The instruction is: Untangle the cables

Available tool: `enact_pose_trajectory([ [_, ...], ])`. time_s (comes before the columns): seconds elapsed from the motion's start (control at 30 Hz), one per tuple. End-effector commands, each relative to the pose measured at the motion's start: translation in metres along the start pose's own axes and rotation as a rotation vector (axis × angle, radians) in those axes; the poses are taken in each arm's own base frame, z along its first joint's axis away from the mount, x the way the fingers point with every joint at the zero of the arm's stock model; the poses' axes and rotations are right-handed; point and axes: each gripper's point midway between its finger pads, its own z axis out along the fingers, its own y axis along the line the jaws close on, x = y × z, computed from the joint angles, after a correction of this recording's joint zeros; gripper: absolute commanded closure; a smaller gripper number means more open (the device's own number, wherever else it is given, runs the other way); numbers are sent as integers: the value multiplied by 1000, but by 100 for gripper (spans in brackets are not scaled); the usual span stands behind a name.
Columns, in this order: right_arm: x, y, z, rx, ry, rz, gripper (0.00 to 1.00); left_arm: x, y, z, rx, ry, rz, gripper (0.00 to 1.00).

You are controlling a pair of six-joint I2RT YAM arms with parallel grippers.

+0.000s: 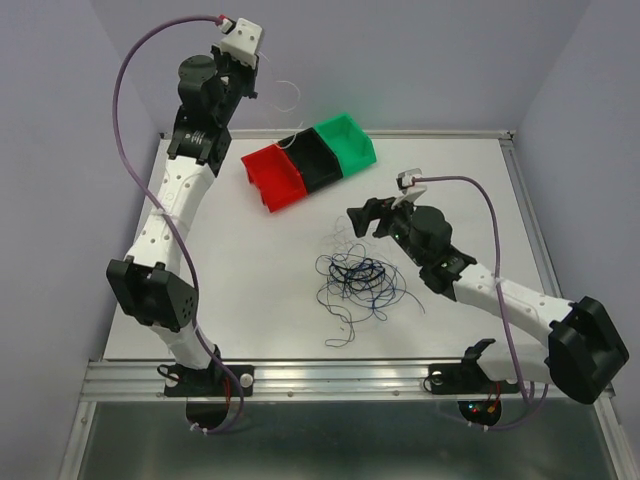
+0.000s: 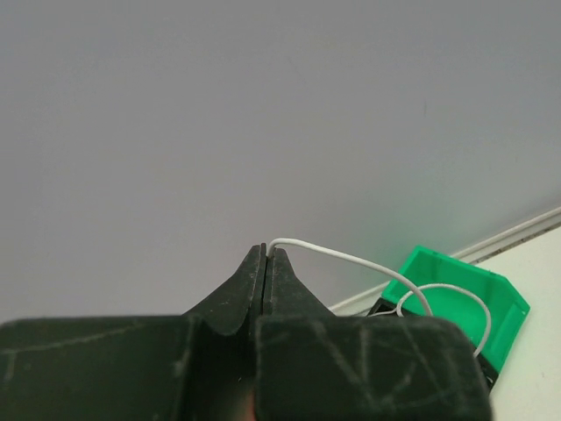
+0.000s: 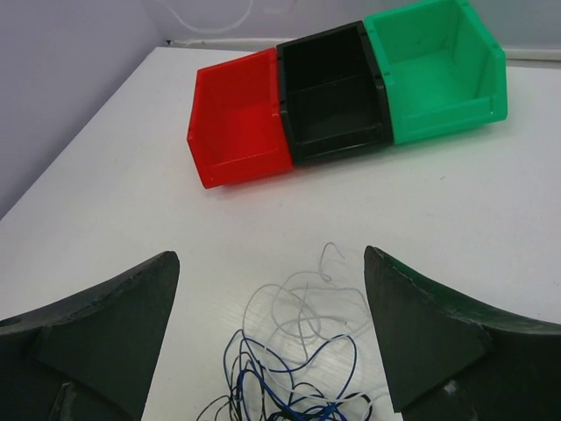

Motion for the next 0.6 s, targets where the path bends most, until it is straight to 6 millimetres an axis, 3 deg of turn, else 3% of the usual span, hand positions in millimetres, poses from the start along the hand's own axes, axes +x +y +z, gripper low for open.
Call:
enact_pose_trajectory([
  [0.0,-5,1,-8,-3,-31,20,9,-6,5,8,-8,-70,-7,100],
  [0.23,-6,2,-13,-11,-38,20,9,17,14,14,-13,-31,-16,100],
  [0.4,-8,3,-14,-20,-42,21,9,35,33,9,-29,-10,-9,100],
  [0.57,-5,4,-12,-25,-31,18,9,29,55,5,-50,-23,-21,100],
])
